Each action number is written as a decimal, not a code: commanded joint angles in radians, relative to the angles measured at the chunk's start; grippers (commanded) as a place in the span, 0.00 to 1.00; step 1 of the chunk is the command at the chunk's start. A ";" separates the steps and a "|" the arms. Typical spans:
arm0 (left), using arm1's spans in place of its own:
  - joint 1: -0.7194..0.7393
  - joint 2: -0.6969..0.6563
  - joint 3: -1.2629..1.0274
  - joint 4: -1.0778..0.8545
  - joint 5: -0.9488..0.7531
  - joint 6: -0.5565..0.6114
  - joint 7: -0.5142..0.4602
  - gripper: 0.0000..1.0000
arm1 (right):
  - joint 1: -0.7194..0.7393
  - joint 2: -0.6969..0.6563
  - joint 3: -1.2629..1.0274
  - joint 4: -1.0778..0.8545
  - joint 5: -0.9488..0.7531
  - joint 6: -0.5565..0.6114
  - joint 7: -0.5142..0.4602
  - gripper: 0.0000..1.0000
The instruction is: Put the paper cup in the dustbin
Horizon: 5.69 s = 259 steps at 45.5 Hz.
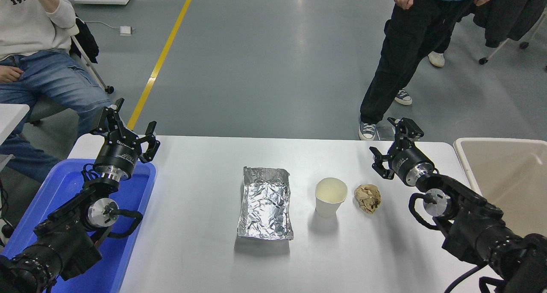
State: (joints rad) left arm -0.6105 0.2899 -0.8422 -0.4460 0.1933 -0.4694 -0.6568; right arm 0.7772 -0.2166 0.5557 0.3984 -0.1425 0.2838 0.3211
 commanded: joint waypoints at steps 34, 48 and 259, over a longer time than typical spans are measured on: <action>0.002 0.000 0.000 0.001 0.000 0.000 0.000 1.00 | 0.112 -0.497 -0.399 0.833 -0.822 -0.057 -0.004 0.99; 0.000 0.000 0.000 0.001 0.000 0.000 0.000 1.00 | 0.263 -0.359 -0.589 0.725 -0.873 -0.126 -0.004 0.99; 0.008 0.014 -0.002 0.000 0.002 -0.018 0.000 1.00 | 0.985 -0.444 -1.249 0.780 -0.996 -0.201 0.127 0.00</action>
State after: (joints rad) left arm -0.6034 0.3030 -0.8436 -0.4465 0.1938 -0.4874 -0.6566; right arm 1.6201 -0.5589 -0.6508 1.0926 -1.1524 0.0570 0.4478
